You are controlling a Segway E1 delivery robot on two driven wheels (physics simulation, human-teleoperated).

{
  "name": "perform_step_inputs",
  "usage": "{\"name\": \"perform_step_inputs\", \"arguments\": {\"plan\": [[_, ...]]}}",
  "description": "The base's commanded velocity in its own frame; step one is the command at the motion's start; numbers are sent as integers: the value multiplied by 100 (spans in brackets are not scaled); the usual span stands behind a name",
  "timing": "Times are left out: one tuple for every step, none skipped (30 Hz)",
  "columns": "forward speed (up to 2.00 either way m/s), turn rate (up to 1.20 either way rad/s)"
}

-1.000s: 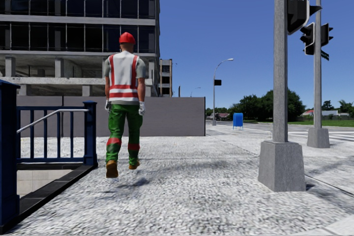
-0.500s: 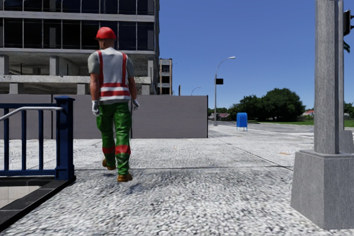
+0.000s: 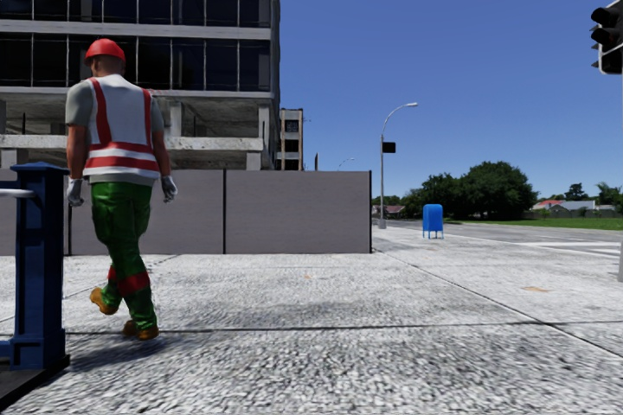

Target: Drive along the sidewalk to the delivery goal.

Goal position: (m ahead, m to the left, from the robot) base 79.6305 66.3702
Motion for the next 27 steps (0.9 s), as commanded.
{"name": "perform_step_inputs", "arguments": {"plan": [[130, -4], [130, -9], [130, -16], [130, -20], [130, -20], [130, -23], [130, -24], [130, -24], [130, -25], [130, -25], [130, -25], [130, -25], [130, -25], [130, -25], [130, -25], [130, -25], [130, -26], [130, -26], [130, -27], [130, -27], [130, -31], [130, -36], [130, -38], [130, -38], [130, -39], [130, -39], [130, -39]]}}
